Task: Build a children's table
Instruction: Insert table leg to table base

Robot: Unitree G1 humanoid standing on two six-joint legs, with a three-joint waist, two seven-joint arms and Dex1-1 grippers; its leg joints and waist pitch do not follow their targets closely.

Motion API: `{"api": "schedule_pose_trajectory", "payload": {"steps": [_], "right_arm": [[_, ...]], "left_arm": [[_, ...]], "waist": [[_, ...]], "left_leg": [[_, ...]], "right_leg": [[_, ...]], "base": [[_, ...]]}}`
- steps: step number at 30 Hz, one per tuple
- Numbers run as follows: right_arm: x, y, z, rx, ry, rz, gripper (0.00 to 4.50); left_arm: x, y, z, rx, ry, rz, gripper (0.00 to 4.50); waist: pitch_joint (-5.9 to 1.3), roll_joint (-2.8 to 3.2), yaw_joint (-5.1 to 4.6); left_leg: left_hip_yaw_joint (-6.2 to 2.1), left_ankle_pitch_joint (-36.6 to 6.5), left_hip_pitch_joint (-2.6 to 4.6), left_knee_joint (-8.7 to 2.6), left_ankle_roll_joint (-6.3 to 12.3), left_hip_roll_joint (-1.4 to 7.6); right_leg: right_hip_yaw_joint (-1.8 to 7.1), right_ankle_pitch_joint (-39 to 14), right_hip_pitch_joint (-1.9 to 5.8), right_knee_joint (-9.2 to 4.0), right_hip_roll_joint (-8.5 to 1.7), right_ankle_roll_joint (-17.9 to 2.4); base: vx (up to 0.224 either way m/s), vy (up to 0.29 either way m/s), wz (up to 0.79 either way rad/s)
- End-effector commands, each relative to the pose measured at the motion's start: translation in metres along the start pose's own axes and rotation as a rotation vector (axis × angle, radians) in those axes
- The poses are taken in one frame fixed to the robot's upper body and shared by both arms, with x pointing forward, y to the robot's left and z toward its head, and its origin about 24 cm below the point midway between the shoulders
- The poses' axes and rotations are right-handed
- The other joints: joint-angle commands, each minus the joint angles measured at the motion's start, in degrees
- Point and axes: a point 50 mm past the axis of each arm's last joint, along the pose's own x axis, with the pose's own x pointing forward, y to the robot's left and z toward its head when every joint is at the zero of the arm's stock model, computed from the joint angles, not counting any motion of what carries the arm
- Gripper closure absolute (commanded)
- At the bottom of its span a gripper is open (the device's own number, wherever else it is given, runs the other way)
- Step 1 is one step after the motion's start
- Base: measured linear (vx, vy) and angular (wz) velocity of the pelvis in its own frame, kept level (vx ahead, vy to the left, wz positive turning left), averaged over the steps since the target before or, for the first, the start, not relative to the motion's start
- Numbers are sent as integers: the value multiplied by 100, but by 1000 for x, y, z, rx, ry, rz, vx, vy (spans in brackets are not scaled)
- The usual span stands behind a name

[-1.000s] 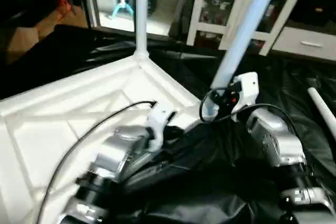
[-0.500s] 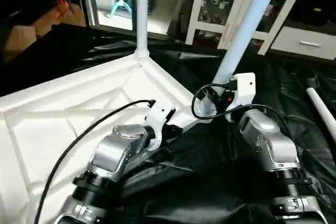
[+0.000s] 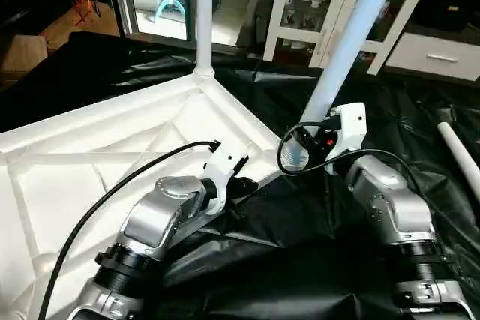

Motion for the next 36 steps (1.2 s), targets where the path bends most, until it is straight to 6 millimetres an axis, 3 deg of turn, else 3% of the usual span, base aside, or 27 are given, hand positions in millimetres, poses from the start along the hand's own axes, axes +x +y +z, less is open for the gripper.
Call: {"api": "schedule_pose_trajectory", "payload": {"steps": [1,4,5,7,8,11,14,18,19,23,33,34,36], "right_arm": [[-14,-6,-50,113,191,-7,183],[-19,-8,-35,78,133,60,143],[-20,-9,-33,70,127,67,138],[-26,-11,-29,42,109,98,117],[-34,-15,-27,13,103,135,117],[-43,-22,-25,-23,88,151,96],[-45,-24,-23,-30,80,154,72],[-60,-37,-6,-71,7,235,72],[-62,-39,-4,-73,5,252,51],[-79,-50,6,-91,56,395,22],[-81,-48,17,-207,162,568,9],[-75,-44,18,-244,185,637,9],[-75,-44,18,-244,185,637,9]], "left_arm": [[-15,17,12,49,-51,105,450],[-16,19,10,55,-42,99,450],[-16,19,10,56,-40,98,450],[-17,20,9,61,-36,90,450],[-17,20,8,80,-36,71,450],[-16,19,6,132,-31,26,450],[-16,18,5,156,-36,2,450],[-20,19,1,209,-29,-59,450],[-20,20,0,219,-27,-68,450],[-26,18,0,310,-10,-158,450],[-34,0,1,411,-26,-365,450],[-35,-6,-1,440,-10,-421,450],[-35,-6,-1,440,-10,-421,450]], "waist": [[-168,130,30],[-211,80,35],[-217,79,29],[-213,156,53],[-226,181,80],[-241,171,125],[-230,169,141],[-217,182,167],[-215,188,189],[-235,210,273],[-209,191,321],[-213,125,323],[-207,151,330]], "left_leg": [[-39,-733,-7,-321,-21,147],[-31,-373,-49,-257,159,118],[-37,-7,-104,-226,337,92],[-10,242,-88,-178,538,82],[-14,401,-100,-155,627,87],[-9,389,-91,-131,738,89],[-11,284,-79,-139,732,96],[-10,5,-65,-134,677,128],[-5,-44,-54,-129,682,129],[-12,23,-59,-98,744,131],[-5,-216,-47,-86,696,152],[2,-253,-48,-80,677,148],[-1,-239,-56,-83,675,145]], "right_leg": [[299,751,240,-408,-431,-1199],[303,1221,302,-339,-423,-1342],[300,1668,338,-276,-419,-1380],[301,1926,298,-264,-425,-1422],[306,2262,315,-230,-413,-1434],[294,2496,318,-196,-409,-1425],[281,2232,301,-200,-405,-1474],[283,1692,282,-220,-426,-1512],[286,1568,273,-226,-426,-1519],[279,1592,272,-191,-427,-1533],[269,913,218,-204,-450,-1620],[270,775,220,-209,-455,-1607],[270,700,217,-204,-455,-1596]], "base": [[0,0,0],[0,0,0],[0,0,0],[0,0,0],[0,0,0],[0,0,0],[0,0,0],[0,0,0],[0,0,0],[0,0,0],[0,0,0],[0,0,0],[0,0,0]]}}
